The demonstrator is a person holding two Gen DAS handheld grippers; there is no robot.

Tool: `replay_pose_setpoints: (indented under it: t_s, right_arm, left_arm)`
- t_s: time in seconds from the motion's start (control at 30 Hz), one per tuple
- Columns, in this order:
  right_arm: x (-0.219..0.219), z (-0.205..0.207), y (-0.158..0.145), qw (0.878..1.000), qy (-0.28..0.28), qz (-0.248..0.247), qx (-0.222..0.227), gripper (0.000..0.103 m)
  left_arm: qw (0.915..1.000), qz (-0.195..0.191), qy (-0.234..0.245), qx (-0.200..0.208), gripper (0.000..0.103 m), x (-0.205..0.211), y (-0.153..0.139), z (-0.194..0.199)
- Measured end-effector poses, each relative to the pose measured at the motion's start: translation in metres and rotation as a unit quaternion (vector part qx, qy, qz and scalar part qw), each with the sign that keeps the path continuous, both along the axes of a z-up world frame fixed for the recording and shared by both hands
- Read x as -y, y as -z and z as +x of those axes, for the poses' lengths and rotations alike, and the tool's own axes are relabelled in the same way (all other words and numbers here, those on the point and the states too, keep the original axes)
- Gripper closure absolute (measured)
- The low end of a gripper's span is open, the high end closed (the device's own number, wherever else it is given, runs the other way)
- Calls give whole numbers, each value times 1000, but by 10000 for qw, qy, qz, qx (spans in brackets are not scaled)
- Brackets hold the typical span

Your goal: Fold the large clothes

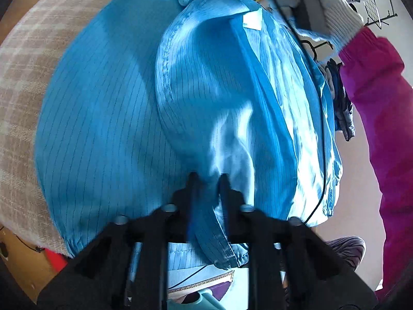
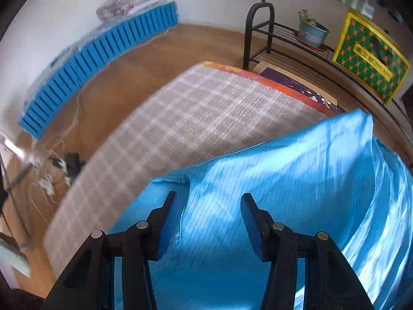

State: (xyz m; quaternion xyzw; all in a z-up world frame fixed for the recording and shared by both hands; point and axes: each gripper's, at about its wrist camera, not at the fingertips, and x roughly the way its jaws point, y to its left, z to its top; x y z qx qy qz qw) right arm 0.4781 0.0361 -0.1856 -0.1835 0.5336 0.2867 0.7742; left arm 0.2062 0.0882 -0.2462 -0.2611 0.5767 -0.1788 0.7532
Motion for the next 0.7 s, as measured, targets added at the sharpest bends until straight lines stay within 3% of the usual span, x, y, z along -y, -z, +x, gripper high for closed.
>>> replay_pose_setpoints:
  t_s: [0.07,0.13,0.17,0.2,0.37,0.47,0.53,0.57,0.6,0.7]
  right_arm:
    - [-20,3,17,9990,-125,-425,65,54]
    - [-32,6,30,9967,-239,-757,169,78]
    - [-35,8,35,9957,-272,-865,180,95]
    - [-37,10,38,9957,-274,-869,159,102]
    - [-44,26,23,9983,21,-481,320,103]
    - [-44,46,13,9990,410,179,-2,103]
    - [-50,54,14,9972,493,542,-121,96]
    - [-54,55,14,9974,506,506,-89,86]
    - [-55,54,14,9981,496,362,34,78]
    - [-44,43,5,9985,415,197,299,68]
  left_arm:
    - [10000,9,-11,42,101,-3,0,0]
    - [9999,79,2,101,102,-8,-2,-3]
    - [9999,96,-8,132,102,-12,-4,-4]
    - [9998,128,-28,166,102,-17,-6,-7]
    - [9984,450,-202,284,103,-44,-15,-21]
    - [9939,956,-332,427,103,-55,-23,-24]
    - [9883,1388,-425,461,103,-64,-23,-26]
    - [9863,1511,-493,438,103,-70,-23,-26]
    - [9856,1541,-553,414,103,-76,-22,-25]
    - [9847,1573,-628,411,103,-83,-22,-26]
